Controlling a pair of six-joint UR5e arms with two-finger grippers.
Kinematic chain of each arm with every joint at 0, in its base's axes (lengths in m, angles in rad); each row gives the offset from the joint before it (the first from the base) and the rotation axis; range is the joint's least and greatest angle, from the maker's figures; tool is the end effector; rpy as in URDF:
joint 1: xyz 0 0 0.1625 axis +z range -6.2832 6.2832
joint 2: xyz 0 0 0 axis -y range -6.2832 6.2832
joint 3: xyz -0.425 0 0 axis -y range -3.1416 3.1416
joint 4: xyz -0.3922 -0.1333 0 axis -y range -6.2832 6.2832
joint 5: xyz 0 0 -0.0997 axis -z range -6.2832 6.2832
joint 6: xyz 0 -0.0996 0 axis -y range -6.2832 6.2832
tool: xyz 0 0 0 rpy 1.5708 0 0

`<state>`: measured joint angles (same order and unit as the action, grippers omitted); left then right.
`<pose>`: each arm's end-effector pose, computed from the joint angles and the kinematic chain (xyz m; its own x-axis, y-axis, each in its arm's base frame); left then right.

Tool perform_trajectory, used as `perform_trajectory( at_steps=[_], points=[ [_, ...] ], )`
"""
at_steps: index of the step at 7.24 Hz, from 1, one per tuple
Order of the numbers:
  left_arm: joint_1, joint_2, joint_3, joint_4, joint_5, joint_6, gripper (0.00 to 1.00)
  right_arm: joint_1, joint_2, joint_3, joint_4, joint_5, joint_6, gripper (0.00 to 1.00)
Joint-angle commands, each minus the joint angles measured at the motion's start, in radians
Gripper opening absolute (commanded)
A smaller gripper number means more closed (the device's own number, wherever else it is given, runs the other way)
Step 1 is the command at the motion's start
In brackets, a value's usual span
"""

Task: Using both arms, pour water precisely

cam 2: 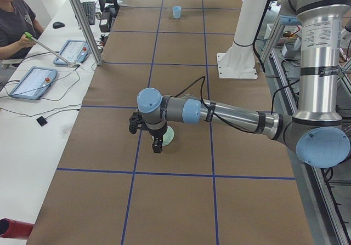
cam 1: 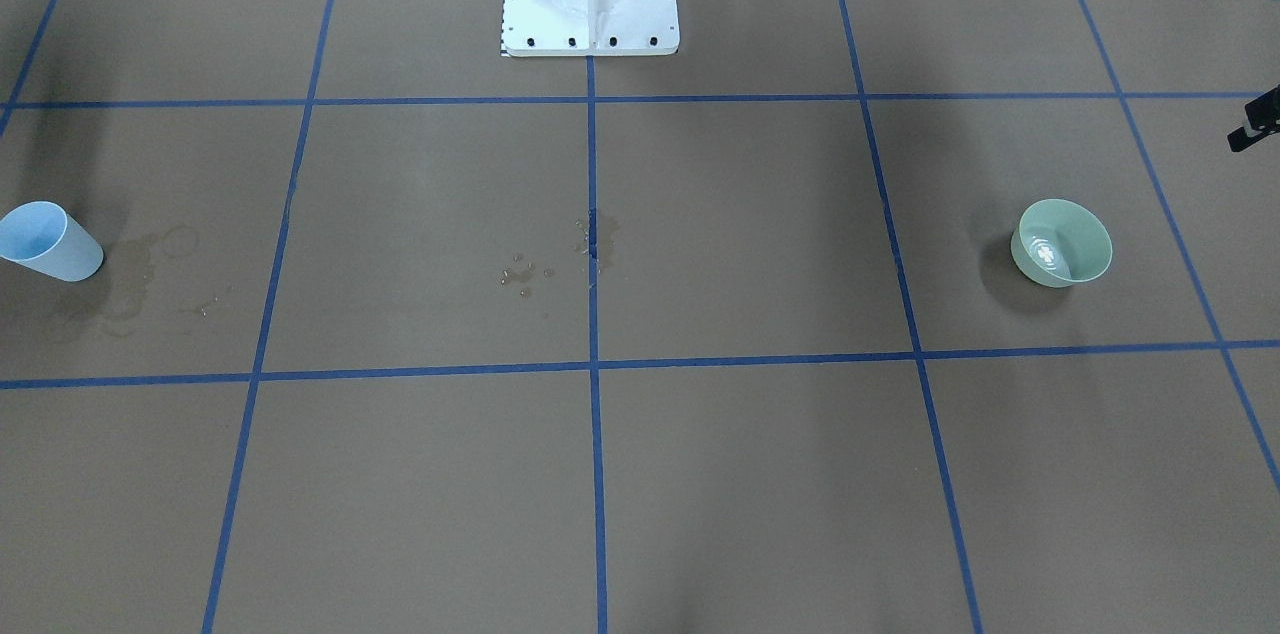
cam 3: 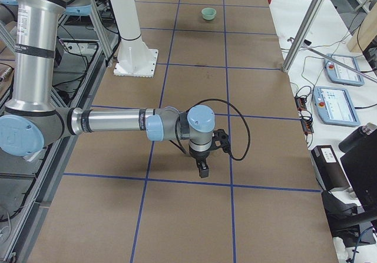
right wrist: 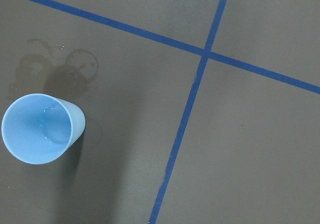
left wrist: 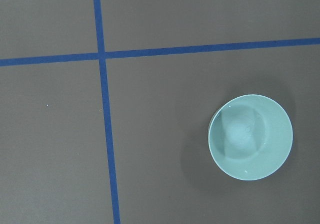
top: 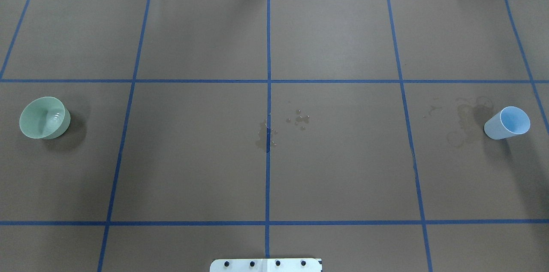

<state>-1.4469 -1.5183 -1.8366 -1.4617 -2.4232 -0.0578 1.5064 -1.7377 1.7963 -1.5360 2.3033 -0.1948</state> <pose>-0.0002 -0.4706 0.5587 0.6495 0.1018 -0.7535 -0.0855 0.9945 0.0606 0.0391 -0.4305 0.6231 0.7116 -0.3003 0.6352 0.2057 0.9535 0.2204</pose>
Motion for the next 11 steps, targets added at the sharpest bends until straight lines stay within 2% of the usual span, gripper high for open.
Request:
perform_trajectory(
  at_steps=[1, 8, 11],
  points=[
    [0.000, -0.002, -0.009, -0.002, 0.003, 0.003, 1.00, 0.000, -0.003, -0.002, 0.005, 0.002, 0.000, 1.00],
    [-0.001, 0.009, -0.010, -0.005, 0.013, -0.004, 1.00, 0.000, -0.003, -0.009, 0.007, 0.008, 0.014, 1.00],
    [0.000, 0.007, 0.005, -0.006, 0.009, -0.005, 1.00, 0.000, -0.005, -0.015, 0.008, 0.060, 0.014, 1.00]
  ],
)
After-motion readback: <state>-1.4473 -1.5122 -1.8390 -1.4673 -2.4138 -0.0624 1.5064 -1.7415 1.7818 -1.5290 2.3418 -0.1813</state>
